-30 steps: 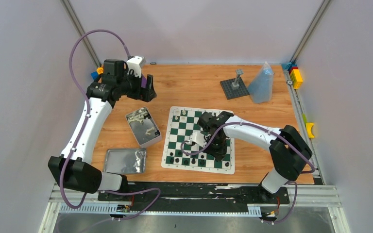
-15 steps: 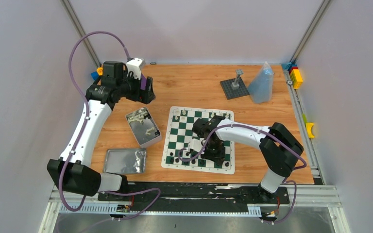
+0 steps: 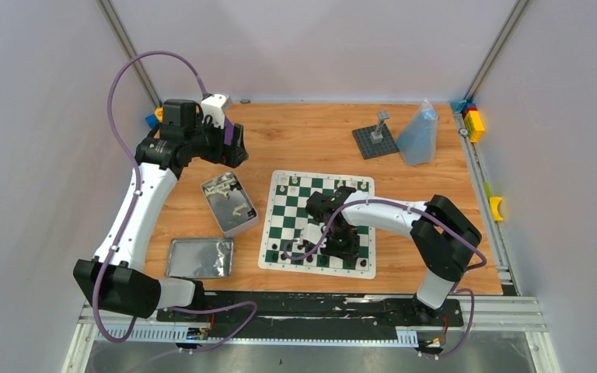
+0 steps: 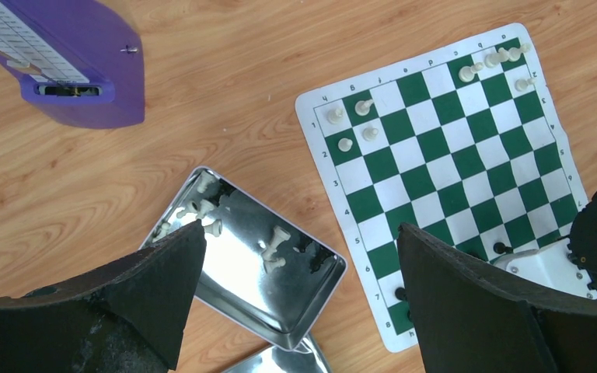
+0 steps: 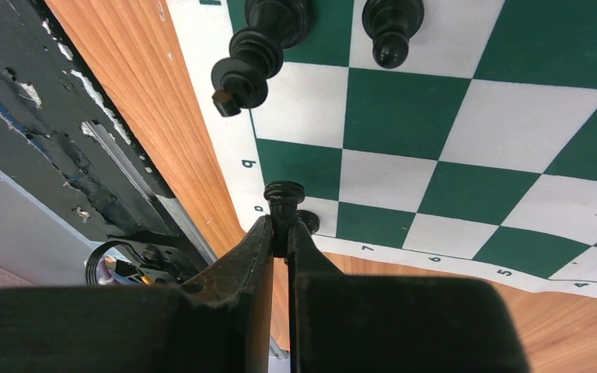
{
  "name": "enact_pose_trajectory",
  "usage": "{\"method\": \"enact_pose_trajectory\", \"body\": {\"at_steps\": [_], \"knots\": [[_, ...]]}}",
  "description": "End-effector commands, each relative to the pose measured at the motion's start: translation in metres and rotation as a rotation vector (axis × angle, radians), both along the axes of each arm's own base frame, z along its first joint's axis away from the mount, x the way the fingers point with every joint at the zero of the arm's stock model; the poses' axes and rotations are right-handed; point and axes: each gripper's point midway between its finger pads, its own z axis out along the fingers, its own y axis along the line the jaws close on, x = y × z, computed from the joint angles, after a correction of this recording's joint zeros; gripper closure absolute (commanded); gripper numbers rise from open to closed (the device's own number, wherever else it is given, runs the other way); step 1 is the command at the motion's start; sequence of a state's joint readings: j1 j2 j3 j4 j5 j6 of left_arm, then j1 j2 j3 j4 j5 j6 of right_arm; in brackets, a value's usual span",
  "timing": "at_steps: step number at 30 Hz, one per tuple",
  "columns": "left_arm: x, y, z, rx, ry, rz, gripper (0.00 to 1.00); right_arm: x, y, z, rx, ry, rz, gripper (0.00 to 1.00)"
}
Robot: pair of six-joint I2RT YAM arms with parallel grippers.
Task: Set up the chess pieces on the board
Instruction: Place the chess piece on the chessboard.
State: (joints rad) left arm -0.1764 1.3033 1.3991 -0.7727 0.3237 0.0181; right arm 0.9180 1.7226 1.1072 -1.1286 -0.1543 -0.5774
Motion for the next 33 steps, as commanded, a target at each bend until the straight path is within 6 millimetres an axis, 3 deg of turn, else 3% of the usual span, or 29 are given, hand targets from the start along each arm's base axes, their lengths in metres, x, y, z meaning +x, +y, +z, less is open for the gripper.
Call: {"method": "enact_pose_trajectory", "body": {"at_steps": [1,14,25,33], "knots": [[-0.001,-0.001,0.014,0.000,-0.066,-0.021,0.00,0.005,0.005,0.002,-0.009,-0.025,0.003,0.98],[-0.001,-0.001,0.013,0.002,-0.066,-0.022,0.00,0.007,0.004,-0.004,-0.030,-0.032,0.009,0.93],[-0.001,0.000,0.013,0.006,-0.067,-0.021,0.00,0.005,0.008,-0.003,-0.020,-0.034,0.007,0.74],[0.000,0.001,0.010,0.013,-0.064,-0.020,0.00,0.006,0.014,0.004,0.012,-0.040,0.002,0.66]]}}
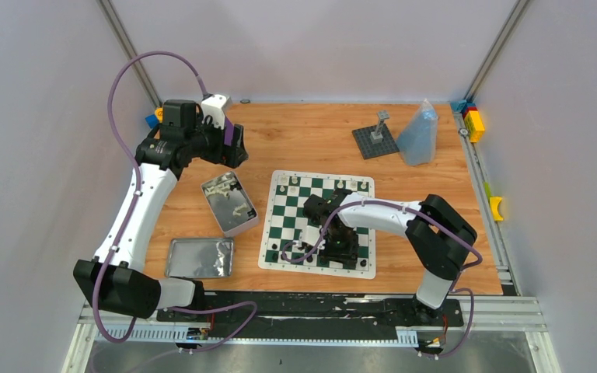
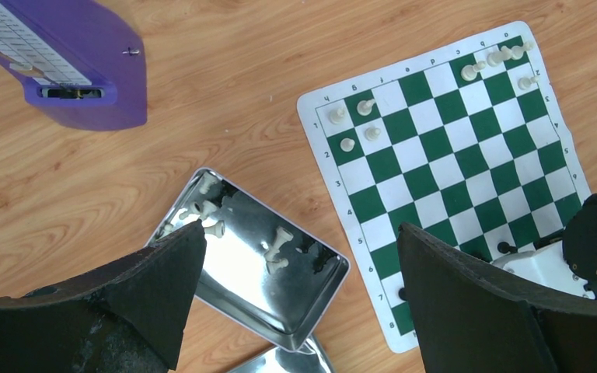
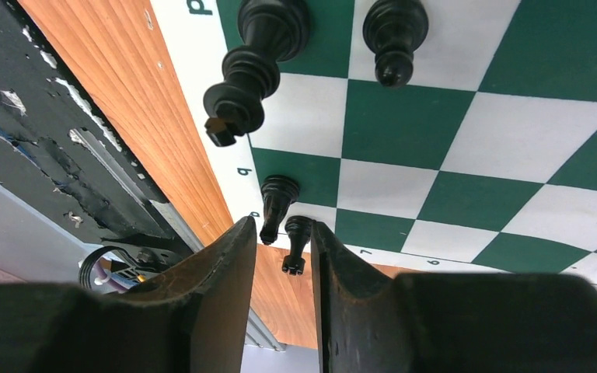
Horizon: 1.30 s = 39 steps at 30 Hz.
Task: Set up the chess pieces on the board
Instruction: Place the chess piece on the chessboard, then pick up the chess piece from the storage box.
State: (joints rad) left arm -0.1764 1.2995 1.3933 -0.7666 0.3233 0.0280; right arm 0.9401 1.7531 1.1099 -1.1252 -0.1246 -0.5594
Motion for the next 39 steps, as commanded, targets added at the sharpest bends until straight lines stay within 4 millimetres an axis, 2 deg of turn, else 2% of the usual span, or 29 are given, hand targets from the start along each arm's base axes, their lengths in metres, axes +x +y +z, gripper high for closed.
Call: {"method": "enact_pose_trajectory", "body": {"at_steps": [1,6,12,16,19,23,24,28,33,35,39], "knots": [[0.000,0.001,0.010,0.009,-0.054,-0.014,0.00,0.007,0.015,0.012,0.061,-0.033,-0.007,0.66],[0.001,0.003,0.006,0.025,-0.049,-0.011,0.00,0.008,0.023,0.023,0.112,-0.045,-0.007,0.67],[0.002,0.004,0.004,0.034,-0.047,-0.010,0.00,0.005,0.025,0.027,0.140,-0.031,-0.018,0.69],[0.003,0.007,-0.001,0.062,-0.043,-0.013,0.00,0.009,0.035,0.042,0.231,-0.031,-0.050,0.69],[0.000,0.008,-0.012,0.091,-0.022,-0.045,0.00,0.023,0.045,0.063,0.350,-0.060,-0.093,0.69],[-0.007,0.012,-0.042,0.175,0.011,-0.139,0.00,0.048,0.050,0.094,0.505,-0.126,-0.159,0.70],[-0.011,0.014,-0.056,0.195,0.039,-0.153,0.01,0.053,0.051,0.100,0.537,-0.142,-0.172,0.70],[-0.013,0.027,-0.094,0.333,0.055,-0.244,0.07,0.069,0.048,0.116,0.627,-0.187,-0.224,0.72],[-0.004,0.037,-0.125,0.491,-0.023,-0.404,0.16,0.075,0.040,0.113,0.661,-0.193,-0.275,0.73],[-0.001,0.036,-0.135,0.530,-0.054,-0.475,0.24,0.075,0.037,0.108,0.663,-0.189,-0.287,0.73],[0.012,0.037,-0.153,0.595,-0.083,-0.567,0.28,0.073,0.033,0.098,0.666,-0.176,-0.310,0.74]]}}
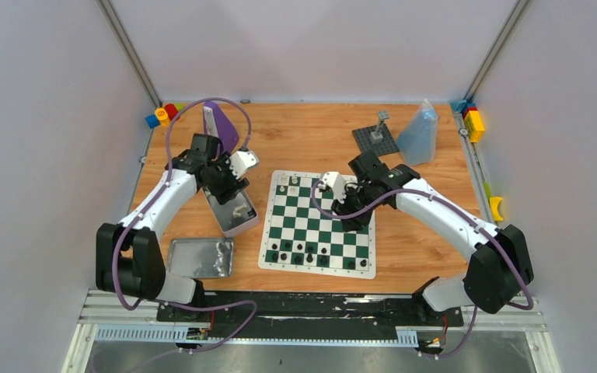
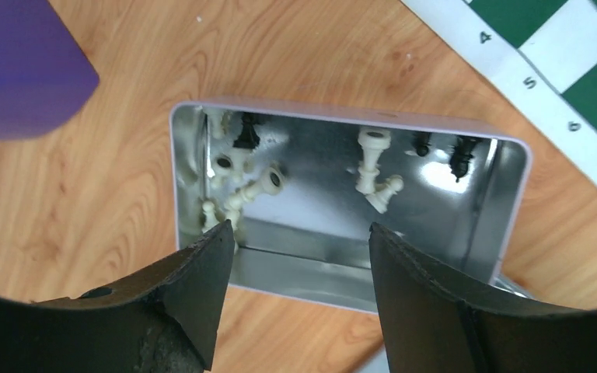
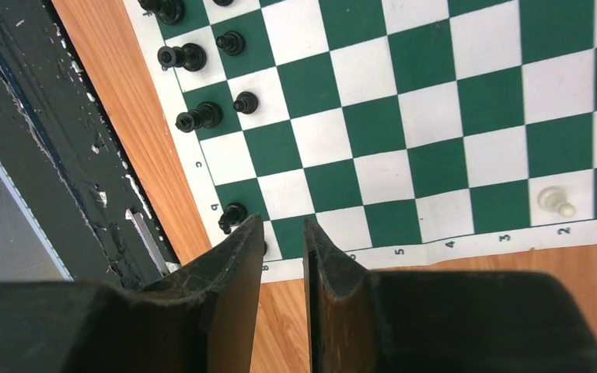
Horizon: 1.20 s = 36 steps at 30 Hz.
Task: Set up the chess pieces on the board
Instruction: Pick up the chess piece from the storage box.
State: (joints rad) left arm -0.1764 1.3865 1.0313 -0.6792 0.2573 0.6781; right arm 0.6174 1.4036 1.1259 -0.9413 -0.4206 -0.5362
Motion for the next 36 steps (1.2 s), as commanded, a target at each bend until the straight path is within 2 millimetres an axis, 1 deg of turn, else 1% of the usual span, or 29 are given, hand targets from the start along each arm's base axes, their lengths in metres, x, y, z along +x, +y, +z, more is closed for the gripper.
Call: {"method": "enact_pose_trajectory", "body": {"at_steps": [1,4,10,16,20,26,30,32,35,36], "knots": [[0.034,-0.003,-0.006,0.085,-0.126,-0.193,0.29,0.000,0.006,0.001,0.074,-0.007,-0.010,0.74],[0.042,-0.002,-0.024,0.122,-0.097,-0.247,0.31,0.000,0.004,-0.004,0.078,0.000,-0.016,0.74],[0.056,0.000,-0.045,0.166,-0.065,-0.299,0.37,0.000,0.003,-0.010,0.086,0.015,-0.026,0.75],[0.069,0.003,-0.058,0.201,-0.051,-0.304,0.42,0.001,0.001,-0.016,0.088,0.031,-0.037,0.75],[0.078,0.006,-0.062,0.225,-0.060,-0.293,0.44,0.000,0.000,-0.019,0.085,0.040,-0.039,0.75],[0.082,0.012,-0.071,0.259,-0.044,-0.283,0.50,-0.001,-0.001,-0.024,0.078,0.052,-0.041,0.75],[0.080,0.016,-0.077,0.281,-0.023,-0.281,0.55,-0.002,-0.001,-0.027,0.072,0.061,-0.042,0.75],[0.079,0.019,-0.080,0.291,-0.015,-0.277,0.58,-0.002,-0.002,-0.028,0.071,0.061,-0.041,0.75],[0.074,0.021,-0.082,0.297,0.002,-0.268,0.68,-0.002,-0.002,-0.029,0.070,0.063,-0.043,0.75],[0.072,0.020,-0.082,0.292,0.005,-0.263,0.70,-0.003,-0.002,-0.029,0.069,0.063,-0.044,0.75]]}}
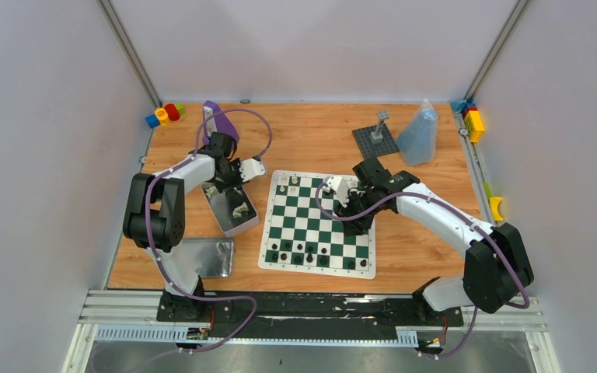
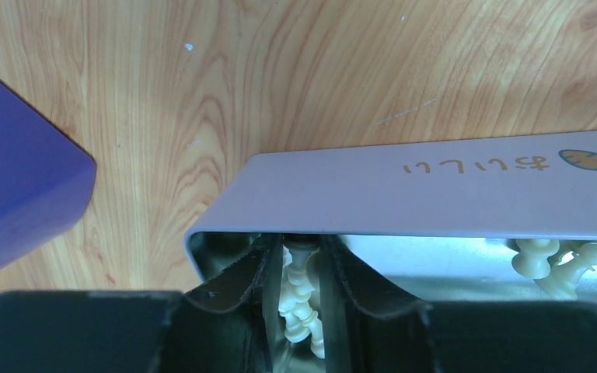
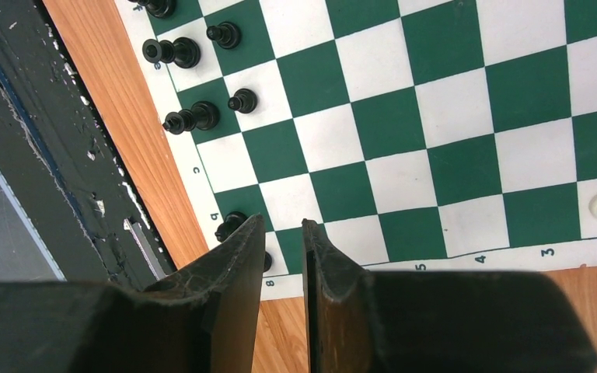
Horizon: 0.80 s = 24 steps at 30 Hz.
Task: Set up the chess pieces on the board
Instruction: Pick up the chess piece from the storage box.
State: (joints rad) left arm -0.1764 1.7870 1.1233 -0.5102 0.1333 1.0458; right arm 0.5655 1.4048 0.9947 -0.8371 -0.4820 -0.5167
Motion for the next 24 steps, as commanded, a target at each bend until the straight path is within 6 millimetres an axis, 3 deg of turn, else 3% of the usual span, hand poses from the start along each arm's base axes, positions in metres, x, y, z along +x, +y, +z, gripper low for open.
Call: {"method": "enact_pose_trajectory", "body": {"at_steps": [1,8,13,19,24], "knots": [[0.003,0.000,0.007,0.005,-0.013,0.005,0.73,0.003,0.006,0.002,0.037,-0.007,0.000,0.75],[-0.010,-0.005,0.037,-0.054,-0.041,0.024,0.81,0.006,0.009,0.011,0.055,-0.024,0.011,0.75],[-0.027,-0.008,0.059,-0.127,-0.047,0.040,0.84,0.011,0.022,0.026,0.114,-0.032,0.040,0.75],[-0.050,-0.033,0.088,-0.310,-0.025,0.066,0.86,0.029,0.059,0.071,0.313,-0.066,0.067,0.75],[-0.072,-0.059,0.128,-0.493,-0.025,0.054,0.87,0.055,0.091,0.119,0.512,-0.053,0.050,0.73]]}}
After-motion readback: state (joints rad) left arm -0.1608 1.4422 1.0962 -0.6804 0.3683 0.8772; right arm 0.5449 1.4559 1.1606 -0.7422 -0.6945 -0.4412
